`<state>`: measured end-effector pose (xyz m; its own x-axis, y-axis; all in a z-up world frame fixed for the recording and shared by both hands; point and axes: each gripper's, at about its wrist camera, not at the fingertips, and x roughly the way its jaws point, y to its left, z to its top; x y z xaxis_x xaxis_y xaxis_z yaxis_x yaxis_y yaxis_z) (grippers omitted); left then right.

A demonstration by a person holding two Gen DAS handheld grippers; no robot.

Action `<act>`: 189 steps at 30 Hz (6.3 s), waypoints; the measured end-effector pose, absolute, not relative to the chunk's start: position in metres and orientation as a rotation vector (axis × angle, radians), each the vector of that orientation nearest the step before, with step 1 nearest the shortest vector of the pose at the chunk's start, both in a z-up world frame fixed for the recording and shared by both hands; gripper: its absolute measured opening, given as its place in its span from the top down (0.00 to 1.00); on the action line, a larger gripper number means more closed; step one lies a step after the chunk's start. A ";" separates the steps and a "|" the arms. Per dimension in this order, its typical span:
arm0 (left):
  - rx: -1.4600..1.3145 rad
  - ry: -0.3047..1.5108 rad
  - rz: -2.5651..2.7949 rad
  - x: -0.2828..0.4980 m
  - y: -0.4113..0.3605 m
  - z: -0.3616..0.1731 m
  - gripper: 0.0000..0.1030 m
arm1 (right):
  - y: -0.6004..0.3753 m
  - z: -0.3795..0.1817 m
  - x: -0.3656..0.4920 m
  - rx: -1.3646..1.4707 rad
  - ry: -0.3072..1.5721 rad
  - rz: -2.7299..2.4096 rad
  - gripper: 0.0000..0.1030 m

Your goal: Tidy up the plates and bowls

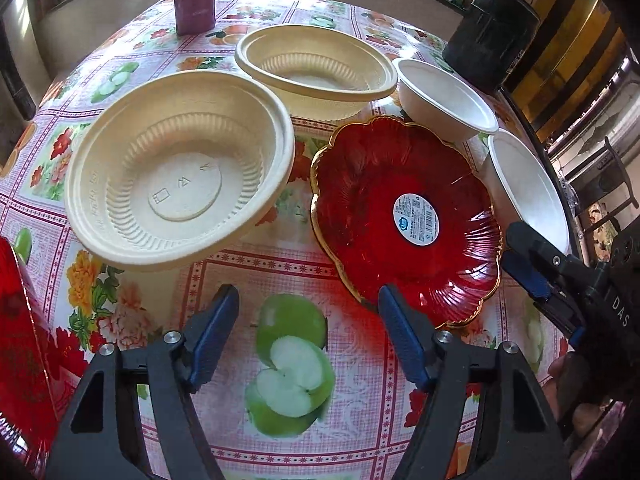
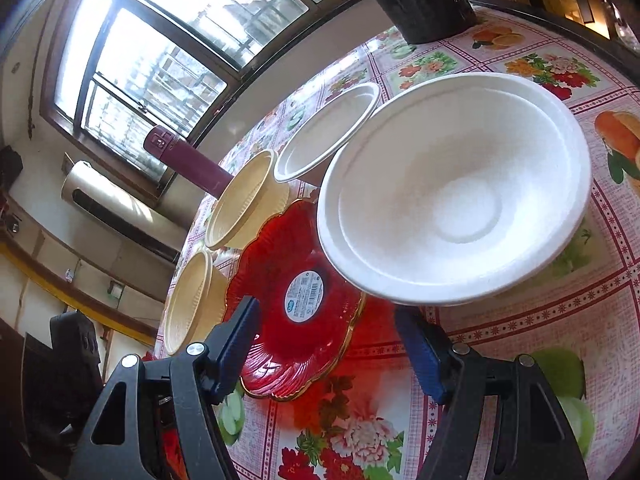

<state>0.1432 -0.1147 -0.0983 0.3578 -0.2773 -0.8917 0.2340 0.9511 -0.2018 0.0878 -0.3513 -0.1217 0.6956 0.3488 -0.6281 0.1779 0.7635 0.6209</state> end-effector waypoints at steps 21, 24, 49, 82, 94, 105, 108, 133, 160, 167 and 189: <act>-0.112 1.188 -0.371 0.167 -0.120 -0.100 0.87 | -0.361 -0.144 0.094 0.840 0.847 0.140 0.69; -0.113 1.187 -0.376 0.167 -0.118 -0.100 0.89 | -0.361 -0.144 0.094 0.835 0.846 0.131 0.74; -0.103 1.166 -0.359 0.127 -0.095 -0.095 0.89 | -0.328 -0.131 0.058 0.710 0.858 0.138 0.90; -0.204 0.913 0.039 0.033 0.143 -0.044 0.88 | -0.064 -0.080 0.060 0.400 0.906 0.540 0.88; -0.217 0.975 0.077 0.033 0.165 -0.068 0.88 | -0.032 -0.099 0.061 0.335 0.964 0.528 0.88; -0.191 1.000 0.147 0.040 0.167 -0.076 0.85 | -0.008 -0.090 0.053 0.149 0.906 0.463 0.79; -0.183 0.970 0.166 0.036 0.170 -0.070 0.81 | -0.009 -0.081 0.049 0.107 0.873 0.465 0.65; 0.143 0.716 0.016 0.028 0.016 -0.013 0.20 | -0.208 -0.050 0.026 0.239 0.443 0.237 0.03; 0.170 0.545 -0.094 0.045 -0.076 0.005 0.18 | -0.278 -0.034 0.006 0.337 0.316 0.087 0.00; 0.183 0.466 -0.064 0.049 -0.078 0.002 0.14 | -0.280 -0.033 0.006 0.324 0.302 0.058 0.00; 0.117 0.529 -0.033 0.056 -0.053 -0.005 0.14 | -0.277 -0.041 0.014 0.320 0.320 0.058 0.00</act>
